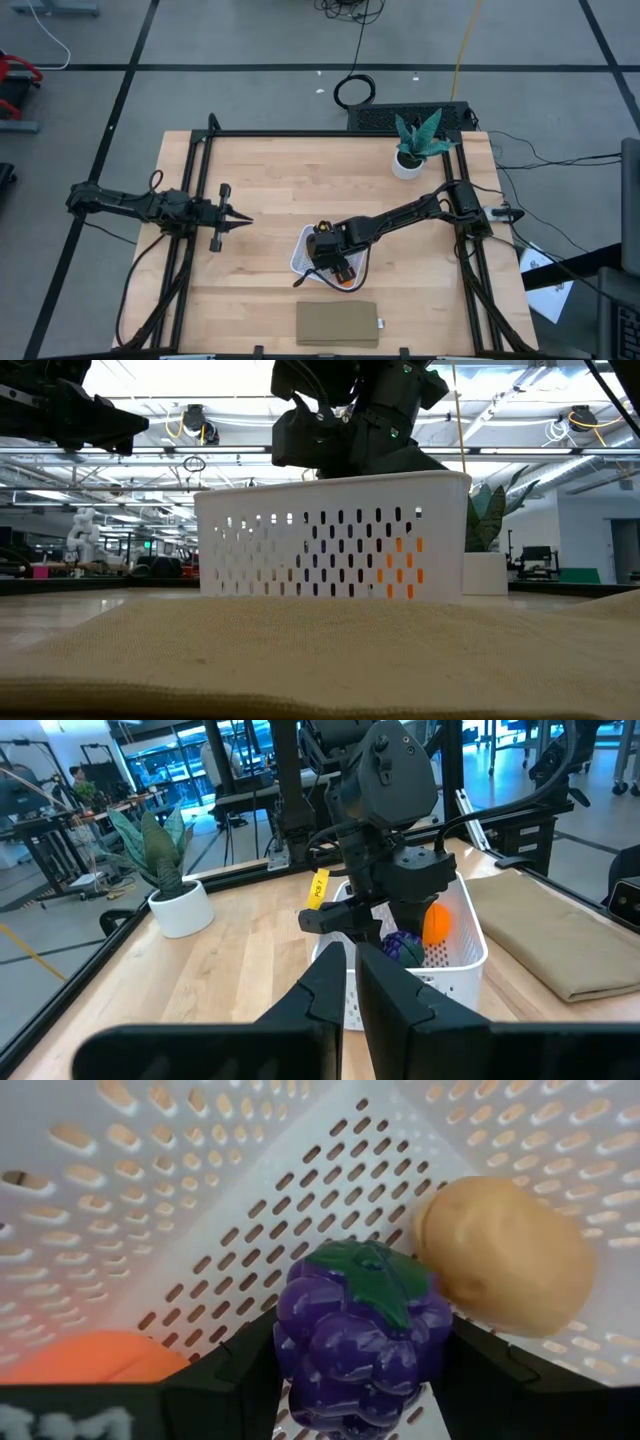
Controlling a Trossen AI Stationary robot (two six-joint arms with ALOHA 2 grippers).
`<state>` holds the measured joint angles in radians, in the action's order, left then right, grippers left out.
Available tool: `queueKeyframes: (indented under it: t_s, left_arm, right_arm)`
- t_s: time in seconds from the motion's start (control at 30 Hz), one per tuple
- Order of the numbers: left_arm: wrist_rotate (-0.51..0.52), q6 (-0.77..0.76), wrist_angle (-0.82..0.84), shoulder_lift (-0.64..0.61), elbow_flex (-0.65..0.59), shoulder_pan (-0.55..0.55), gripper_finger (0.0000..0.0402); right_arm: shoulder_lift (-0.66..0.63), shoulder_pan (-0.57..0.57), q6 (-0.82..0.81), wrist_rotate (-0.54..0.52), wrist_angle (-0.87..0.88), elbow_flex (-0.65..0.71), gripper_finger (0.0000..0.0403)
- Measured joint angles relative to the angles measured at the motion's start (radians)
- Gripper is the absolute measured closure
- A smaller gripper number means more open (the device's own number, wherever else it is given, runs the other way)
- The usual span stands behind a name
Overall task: Pick and placing Produce into tupperware
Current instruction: Put the blackberry into the basket
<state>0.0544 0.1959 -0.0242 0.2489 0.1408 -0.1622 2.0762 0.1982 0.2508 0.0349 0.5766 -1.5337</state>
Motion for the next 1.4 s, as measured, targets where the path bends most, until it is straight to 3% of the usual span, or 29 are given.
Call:
queueKeyframes:
  t_s: [1.4]
  left_arm:
    - [0.0, 0.001, 0.0, 0.0, 0.0, 0.0, 0.0371]
  right_arm:
    - [0.0, 0.0, -0.03, 0.0, 0.001, 0.0, 0.0206]
